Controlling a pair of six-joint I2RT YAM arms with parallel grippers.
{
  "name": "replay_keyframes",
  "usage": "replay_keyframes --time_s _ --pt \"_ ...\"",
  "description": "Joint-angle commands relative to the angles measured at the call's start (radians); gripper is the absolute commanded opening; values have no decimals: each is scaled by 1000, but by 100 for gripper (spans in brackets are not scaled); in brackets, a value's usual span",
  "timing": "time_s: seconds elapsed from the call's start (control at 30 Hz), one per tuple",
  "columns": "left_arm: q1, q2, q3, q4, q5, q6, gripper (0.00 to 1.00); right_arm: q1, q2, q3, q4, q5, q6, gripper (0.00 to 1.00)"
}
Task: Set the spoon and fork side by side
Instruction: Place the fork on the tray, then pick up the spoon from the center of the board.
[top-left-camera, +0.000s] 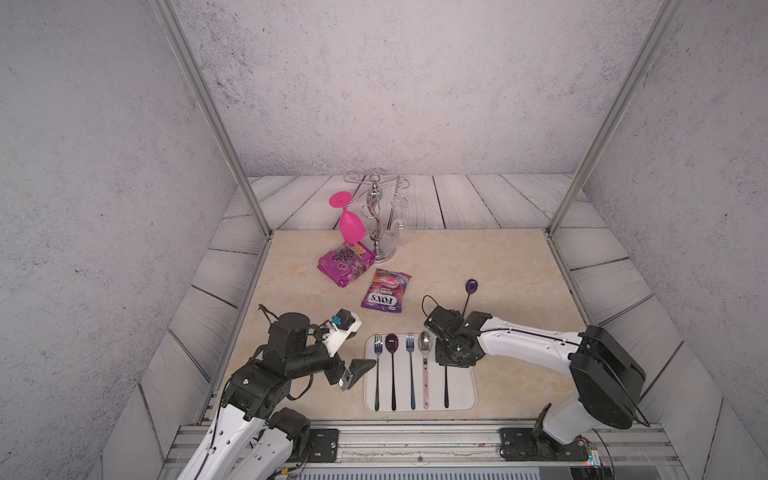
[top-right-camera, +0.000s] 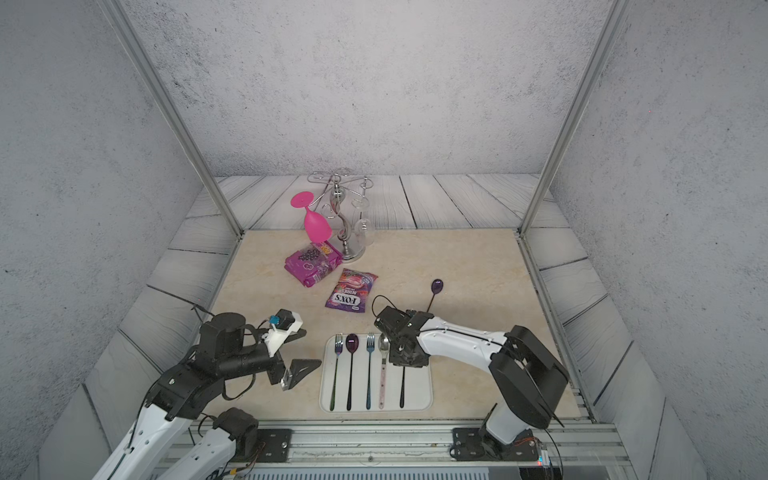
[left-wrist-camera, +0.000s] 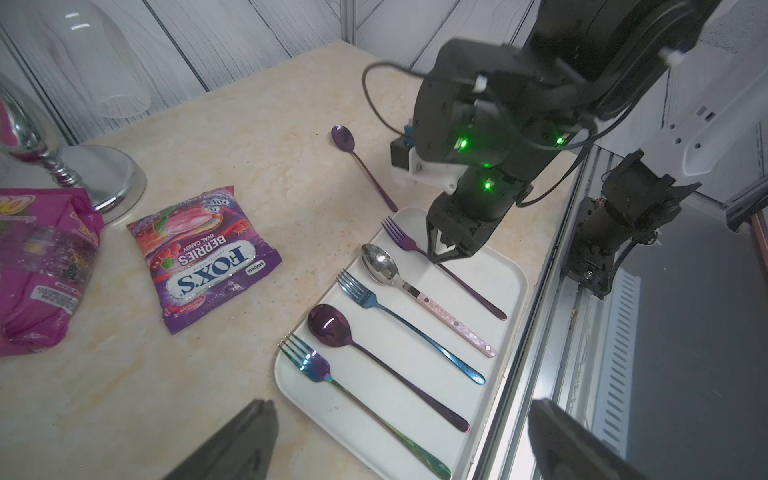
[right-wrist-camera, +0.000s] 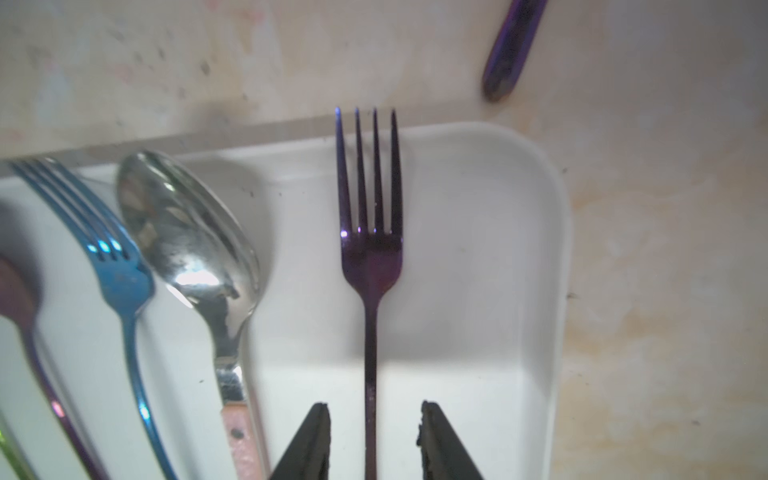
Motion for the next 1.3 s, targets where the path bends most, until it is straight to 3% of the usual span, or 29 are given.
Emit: replay_keyframes --time_s 0.0,0.2,0.4,0.8,1.1,1.2,1.27 --pt "3 39 2 13 0 55 99 -45 -57 66 -102 73 -46 40" --pt "1 125 28 20 14 55 99 -269 -9 139 -41 23 -159 41" --pt "-1 158 32 28 -27 57 100 -431 213 315 -19 -56 -256 39" --pt "-3 169 1 30 -9 55 99 -538 478 503 0 -95 -304 35" --pt "-3 164 -10 35 -22 52 99 -574 542 511 1 -99 -332 31" --pt "-3 165 -17 41 -26 52 100 -580 569 519 6 -105 -352 27" --pt "-4 169 -14 39 -28 50 100 -585 587 529 -4 -99 -366 19"
